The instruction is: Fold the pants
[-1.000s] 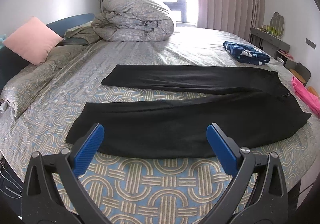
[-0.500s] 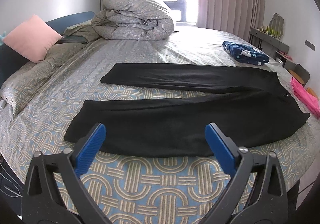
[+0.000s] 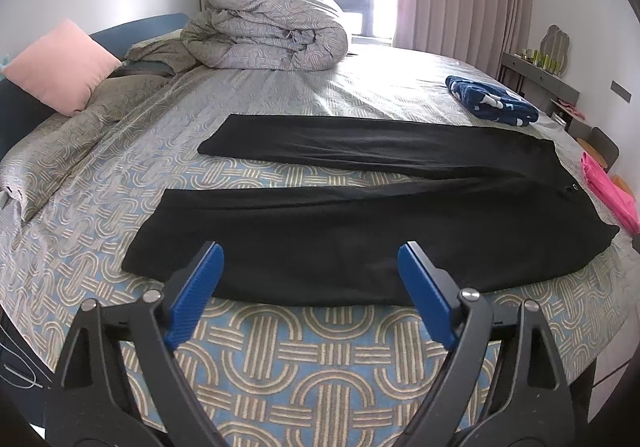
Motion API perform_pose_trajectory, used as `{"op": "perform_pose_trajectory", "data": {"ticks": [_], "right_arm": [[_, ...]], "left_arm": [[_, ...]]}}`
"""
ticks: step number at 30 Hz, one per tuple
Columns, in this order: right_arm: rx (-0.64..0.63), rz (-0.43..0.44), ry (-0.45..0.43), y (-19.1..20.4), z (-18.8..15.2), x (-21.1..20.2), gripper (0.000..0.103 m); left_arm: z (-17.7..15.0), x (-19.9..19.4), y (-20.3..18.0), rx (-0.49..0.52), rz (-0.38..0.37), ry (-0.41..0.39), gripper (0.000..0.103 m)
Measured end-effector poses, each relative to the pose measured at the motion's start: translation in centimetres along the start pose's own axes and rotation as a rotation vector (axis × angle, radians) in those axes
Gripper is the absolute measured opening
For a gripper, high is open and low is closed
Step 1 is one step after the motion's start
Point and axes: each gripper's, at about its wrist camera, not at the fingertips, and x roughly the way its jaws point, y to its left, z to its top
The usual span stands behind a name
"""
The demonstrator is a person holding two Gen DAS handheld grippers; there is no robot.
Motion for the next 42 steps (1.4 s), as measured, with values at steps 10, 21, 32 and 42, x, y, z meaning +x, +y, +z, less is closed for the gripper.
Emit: {"op": "perform_pose_trajectory", "data": {"ticks": [10,21,32,42], "right_arm": [[0.027,0.012,-0.016,-0.4,-0.2,0.2,0.070],[0.070,0.031,0.053,-0.9,-0.5,1.0,0.070],[0.100,-0.018,0.088,-2.8,-0.2,1.8,0.083],[0.122,-0.026,0.116,-4.2,-0.1,3.5,0.083]], "left_arm": [[-0.1,0.1,0.2,-0.009,0.013,0.010,0.089],[-0.3,0.6,1.0,-0.035,0.026,0.033,0.089],[-0.6,2.8,4.3,-0.133,0.094,0.110,0.089],[-2.3,5.1,8.4,-0.355,0.008,0.204,0.089]]}}
